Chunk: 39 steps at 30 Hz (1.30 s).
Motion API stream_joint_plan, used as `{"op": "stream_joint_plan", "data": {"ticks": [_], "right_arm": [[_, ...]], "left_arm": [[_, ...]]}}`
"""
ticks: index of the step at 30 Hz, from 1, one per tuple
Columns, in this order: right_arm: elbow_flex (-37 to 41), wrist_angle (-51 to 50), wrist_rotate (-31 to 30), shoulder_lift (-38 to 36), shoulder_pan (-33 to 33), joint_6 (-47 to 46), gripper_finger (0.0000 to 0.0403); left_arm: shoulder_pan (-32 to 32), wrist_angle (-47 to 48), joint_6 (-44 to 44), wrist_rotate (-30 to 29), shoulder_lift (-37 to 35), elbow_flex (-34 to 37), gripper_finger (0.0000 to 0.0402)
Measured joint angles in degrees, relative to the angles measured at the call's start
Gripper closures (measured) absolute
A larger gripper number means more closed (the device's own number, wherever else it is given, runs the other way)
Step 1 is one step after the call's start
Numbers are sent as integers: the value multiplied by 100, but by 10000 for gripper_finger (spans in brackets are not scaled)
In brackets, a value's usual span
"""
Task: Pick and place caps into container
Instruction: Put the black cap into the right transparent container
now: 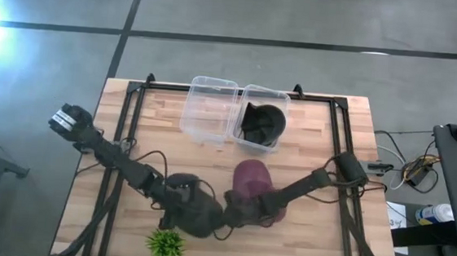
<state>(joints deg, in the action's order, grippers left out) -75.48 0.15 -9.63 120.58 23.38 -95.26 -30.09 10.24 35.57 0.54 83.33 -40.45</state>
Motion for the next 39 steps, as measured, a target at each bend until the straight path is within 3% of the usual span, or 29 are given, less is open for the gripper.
{"op": "stream_joint_plan", "data": {"ticks": [13,16,21,25,33,37,39], "right_arm": [[-111,-1,-94,-272,-234,877,201],[-111,-285,-154,-445,-234,1068,230],[-113,-1165,-433,-995,-230,1596,323],[-91,-1632,-708,-1503,-274,2102,384],[-70,-2037,-1123,-2804,-420,3028,389],[-76,-2003,-1774,-3815,-316,4346,389],[-79,-1951,-2527,-4289,-201,4991,389]], "left_arm": [[-111,-979,72,-247,263,-10,401],[-113,-881,73,-321,196,-10,401],[-114,-609,185,-691,-184,-48,401],[-116,-295,240,-1222,-655,-309,401],[-125,737,22,-2848,-1594,-1370,401],[-136,925,-131,-3318,-1939,-1792,401],[-138,889,-337,-3468,-2055,-1862,401]]}}
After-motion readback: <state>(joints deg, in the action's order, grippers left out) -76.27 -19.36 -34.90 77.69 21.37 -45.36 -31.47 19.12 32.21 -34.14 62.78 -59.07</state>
